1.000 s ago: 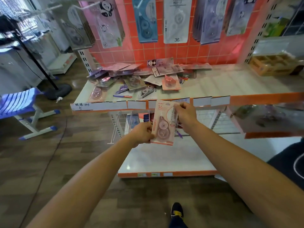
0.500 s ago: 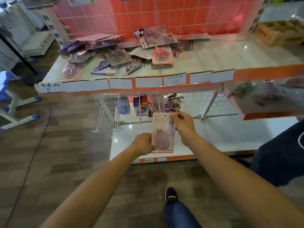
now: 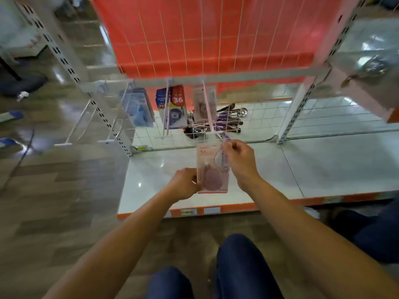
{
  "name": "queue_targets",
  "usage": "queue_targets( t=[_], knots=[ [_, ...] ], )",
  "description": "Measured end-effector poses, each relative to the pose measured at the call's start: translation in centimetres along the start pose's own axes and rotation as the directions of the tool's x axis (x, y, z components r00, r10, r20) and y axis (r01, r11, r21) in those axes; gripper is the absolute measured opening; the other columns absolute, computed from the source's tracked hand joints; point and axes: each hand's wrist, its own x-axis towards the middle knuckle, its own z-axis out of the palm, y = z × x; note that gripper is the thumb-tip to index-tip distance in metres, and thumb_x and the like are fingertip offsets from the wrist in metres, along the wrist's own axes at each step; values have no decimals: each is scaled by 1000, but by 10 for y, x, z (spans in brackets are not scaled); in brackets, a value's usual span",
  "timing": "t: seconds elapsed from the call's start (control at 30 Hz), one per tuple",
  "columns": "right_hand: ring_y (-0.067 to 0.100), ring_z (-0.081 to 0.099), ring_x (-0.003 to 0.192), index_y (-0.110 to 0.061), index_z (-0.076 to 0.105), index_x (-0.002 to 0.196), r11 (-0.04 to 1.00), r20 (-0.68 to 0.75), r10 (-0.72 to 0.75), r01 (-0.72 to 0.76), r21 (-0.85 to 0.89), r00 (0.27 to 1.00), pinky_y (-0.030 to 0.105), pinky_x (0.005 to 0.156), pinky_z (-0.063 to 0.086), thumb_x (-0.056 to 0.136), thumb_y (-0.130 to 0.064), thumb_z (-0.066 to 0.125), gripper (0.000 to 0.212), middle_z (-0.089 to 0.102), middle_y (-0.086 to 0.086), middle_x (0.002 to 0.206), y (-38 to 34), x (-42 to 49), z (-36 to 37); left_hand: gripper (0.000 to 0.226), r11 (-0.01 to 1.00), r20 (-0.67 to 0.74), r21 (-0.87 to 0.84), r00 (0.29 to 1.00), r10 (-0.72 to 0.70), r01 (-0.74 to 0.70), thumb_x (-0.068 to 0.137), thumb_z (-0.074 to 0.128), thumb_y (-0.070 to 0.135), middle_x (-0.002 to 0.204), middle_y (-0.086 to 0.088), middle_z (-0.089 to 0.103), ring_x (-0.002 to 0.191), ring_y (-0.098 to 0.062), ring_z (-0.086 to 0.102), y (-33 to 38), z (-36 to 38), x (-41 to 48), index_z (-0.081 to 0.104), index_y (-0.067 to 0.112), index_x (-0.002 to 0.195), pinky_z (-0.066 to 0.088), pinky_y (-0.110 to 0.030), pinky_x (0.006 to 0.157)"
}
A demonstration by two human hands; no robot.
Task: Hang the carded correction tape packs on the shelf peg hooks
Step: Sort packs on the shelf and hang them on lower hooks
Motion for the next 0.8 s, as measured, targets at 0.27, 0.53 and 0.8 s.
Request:
queue_targets(
  t=[0.27, 0.53, 0.8],
  knots=[
    [13, 58, 70, -17, 62, 76, 962, -75, -264, 268, 45, 961, 37, 67, 51, 88, -22, 63, 14, 61, -3, 71, 36, 46, 11, 21, 985, -150, 41, 973, 174, -170, 90, 65, 24, 98, 3, 68, 89, -16, 63, -23, 23, 62, 68, 20, 110, 51, -31, 81],
    [11, 64, 74, -21, 57, 72, 894, -18, -431, 430, 122, 902, 38, 69, 56, 91, -18, 61, 19, 64, -4, 76, 40, 64, 19, 21, 965, -299, 76, 918, 261, -249, 90, 63, 16, 91, 4, 65, 80, -14, 62, -29, 23, 73, 68, 15, 110, 51, -27, 76],
    [15, 64, 81, -21, 59, 79, 882, -4, -458, 454, 128, 889, 36, 69, 57, 94, -20, 58, 15, 65, 0, 83, 51, 77, 26, 27, 971, -249, 91, 939, 237, -221, 92, 62, 21, 105, -1, 67, 88, -17, 61, -36, 17, 89, 65, 16, 119, 47, -26, 79]
  ],
)
